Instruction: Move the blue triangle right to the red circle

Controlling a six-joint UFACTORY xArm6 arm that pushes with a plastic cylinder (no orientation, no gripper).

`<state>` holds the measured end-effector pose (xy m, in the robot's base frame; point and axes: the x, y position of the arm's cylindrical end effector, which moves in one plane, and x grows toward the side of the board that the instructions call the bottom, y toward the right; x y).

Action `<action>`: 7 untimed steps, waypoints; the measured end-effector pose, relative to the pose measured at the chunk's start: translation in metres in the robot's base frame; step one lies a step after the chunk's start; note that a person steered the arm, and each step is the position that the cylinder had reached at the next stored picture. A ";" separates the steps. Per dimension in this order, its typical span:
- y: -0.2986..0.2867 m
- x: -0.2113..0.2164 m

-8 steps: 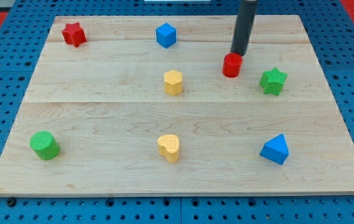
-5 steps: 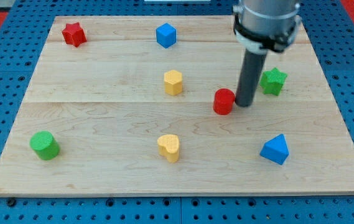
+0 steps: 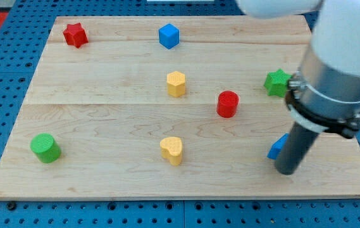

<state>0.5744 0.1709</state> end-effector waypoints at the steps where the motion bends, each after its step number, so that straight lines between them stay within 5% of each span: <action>1: 0.008 -0.026; 2: -0.029 -0.075; 4: -0.096 -0.107; 6: -0.076 -0.085; 7: -0.076 -0.121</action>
<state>0.4535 0.0946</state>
